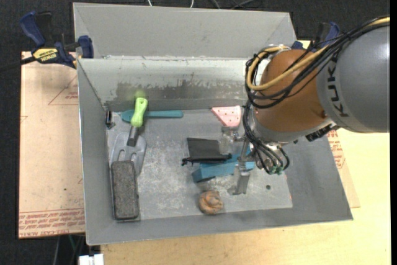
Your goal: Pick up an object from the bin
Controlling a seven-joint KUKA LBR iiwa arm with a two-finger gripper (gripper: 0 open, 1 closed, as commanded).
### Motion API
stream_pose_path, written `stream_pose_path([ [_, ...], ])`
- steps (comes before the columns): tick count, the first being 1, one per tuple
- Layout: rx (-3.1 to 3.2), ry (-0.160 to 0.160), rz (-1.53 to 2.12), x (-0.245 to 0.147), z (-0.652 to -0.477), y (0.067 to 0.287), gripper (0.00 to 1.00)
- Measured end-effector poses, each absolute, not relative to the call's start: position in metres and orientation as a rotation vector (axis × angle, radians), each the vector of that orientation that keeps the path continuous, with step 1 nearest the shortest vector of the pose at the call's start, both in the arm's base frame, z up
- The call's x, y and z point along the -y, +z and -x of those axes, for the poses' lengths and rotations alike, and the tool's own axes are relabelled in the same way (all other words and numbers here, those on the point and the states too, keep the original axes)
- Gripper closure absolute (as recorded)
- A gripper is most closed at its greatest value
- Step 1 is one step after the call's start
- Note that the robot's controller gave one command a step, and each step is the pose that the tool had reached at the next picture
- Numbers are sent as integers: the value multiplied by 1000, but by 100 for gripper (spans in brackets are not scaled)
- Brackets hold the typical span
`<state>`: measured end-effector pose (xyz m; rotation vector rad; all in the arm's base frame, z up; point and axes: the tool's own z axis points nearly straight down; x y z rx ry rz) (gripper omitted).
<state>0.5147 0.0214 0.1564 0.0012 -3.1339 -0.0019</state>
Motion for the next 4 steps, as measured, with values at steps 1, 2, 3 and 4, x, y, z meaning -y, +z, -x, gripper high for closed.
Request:
stream_pose_path([
  [1, 3141, -2, 0, -21, -516, 161, 0],
  [2, 3140, -2, -171, 28, -543, 93, 0],
  [3, 3134, -4, -267, 40, -545, 70, 0],
  [4, 3135, -5, -241, 38, -544, 74, 0],
])
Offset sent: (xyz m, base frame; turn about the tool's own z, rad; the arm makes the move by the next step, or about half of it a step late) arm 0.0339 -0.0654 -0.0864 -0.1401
